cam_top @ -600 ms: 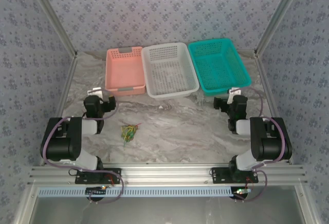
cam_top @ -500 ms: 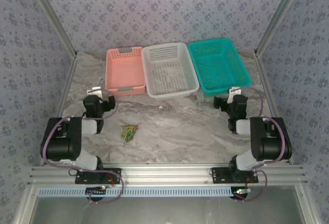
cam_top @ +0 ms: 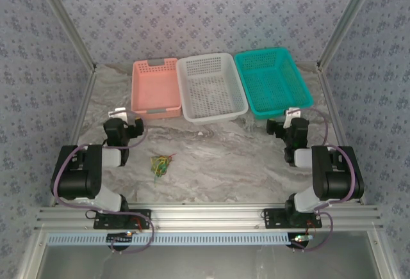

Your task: Untangle the cables

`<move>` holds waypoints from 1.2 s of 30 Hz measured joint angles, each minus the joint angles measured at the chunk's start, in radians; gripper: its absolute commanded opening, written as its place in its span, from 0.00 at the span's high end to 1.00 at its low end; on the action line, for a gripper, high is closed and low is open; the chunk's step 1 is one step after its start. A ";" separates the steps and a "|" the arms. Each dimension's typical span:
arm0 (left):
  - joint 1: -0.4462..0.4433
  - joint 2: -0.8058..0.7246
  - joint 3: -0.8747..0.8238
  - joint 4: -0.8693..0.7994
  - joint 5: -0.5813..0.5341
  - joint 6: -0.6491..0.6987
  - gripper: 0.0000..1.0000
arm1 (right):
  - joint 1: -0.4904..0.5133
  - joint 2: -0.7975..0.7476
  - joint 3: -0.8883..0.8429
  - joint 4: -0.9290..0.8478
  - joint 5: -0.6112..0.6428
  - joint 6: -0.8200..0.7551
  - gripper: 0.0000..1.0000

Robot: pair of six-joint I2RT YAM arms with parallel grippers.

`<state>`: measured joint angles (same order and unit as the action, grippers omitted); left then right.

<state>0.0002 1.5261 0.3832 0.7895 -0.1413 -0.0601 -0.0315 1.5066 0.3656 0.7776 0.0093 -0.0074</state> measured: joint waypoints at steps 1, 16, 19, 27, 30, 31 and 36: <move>0.000 0.000 0.000 0.000 0.000 0.000 0.01 | 0.000 0.001 0.000 0.001 0.000 -0.002 0.01; -0.002 -0.008 0.000 -0.005 -0.008 0.000 0.01 | 0.000 -0.004 0.002 -0.005 0.004 -0.002 0.01; -0.018 -0.080 0.000 -0.052 -0.046 0.007 0.01 | 0.001 -0.060 0.041 -0.122 0.041 0.005 0.01; -0.087 -0.502 0.002 -0.377 -0.169 -0.029 0.01 | 0.019 -0.392 0.093 -0.349 0.154 0.080 0.01; -0.089 -0.667 -0.008 -0.524 -0.201 -0.075 0.01 | 0.042 -0.509 0.081 -0.422 0.190 0.116 0.01; -0.089 -0.717 -0.013 -0.570 -0.211 -0.091 0.01 | 0.051 -0.547 0.077 -0.451 0.198 0.124 0.01; -0.090 -0.947 -0.017 -0.810 -0.238 -0.145 0.01 | 0.114 -0.732 0.072 -0.608 0.233 0.165 0.01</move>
<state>-0.0902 0.5789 0.3660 -0.0208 -0.3794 -0.2047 0.0822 0.7742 0.4381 0.1696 0.2428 0.1577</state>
